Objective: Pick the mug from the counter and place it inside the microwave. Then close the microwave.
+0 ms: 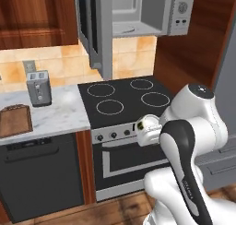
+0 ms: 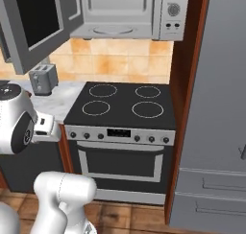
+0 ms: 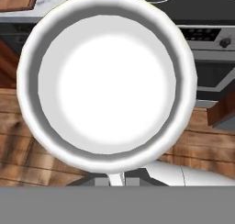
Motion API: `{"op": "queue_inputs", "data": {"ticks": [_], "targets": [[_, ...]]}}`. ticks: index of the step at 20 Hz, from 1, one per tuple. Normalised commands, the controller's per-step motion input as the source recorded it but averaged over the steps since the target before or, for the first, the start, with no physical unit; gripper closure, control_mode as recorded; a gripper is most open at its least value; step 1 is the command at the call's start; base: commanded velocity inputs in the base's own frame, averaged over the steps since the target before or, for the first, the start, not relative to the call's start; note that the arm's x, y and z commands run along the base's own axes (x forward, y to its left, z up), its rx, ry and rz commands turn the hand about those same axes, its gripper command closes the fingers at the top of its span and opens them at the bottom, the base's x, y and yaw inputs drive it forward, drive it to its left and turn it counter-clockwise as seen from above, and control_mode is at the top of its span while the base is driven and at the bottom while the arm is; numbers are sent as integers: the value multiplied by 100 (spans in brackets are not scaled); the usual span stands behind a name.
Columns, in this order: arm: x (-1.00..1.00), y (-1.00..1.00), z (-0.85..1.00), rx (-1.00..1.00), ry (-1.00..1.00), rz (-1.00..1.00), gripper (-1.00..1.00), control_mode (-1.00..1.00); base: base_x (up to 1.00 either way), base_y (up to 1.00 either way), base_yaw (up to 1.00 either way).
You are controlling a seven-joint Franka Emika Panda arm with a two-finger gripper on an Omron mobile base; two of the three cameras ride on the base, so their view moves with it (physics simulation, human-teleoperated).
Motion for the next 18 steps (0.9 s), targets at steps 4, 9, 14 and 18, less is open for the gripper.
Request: {"op": "queue_inputs", "data": {"ticks": [4, 9, 14, 18], "targets": [[0, 0, 0, 0, 0, 0, 100, 100, 20, -27, 7], [0, 0, 0, 0, 0, 0, 100, 100, 32, -46, 16], [0, 0, 0, 0, 0, 0, 100, 100, 45, -34, 13], [0, 0, 0, 0, 0, 0, 100, 100, 44, -23, 0]]}}
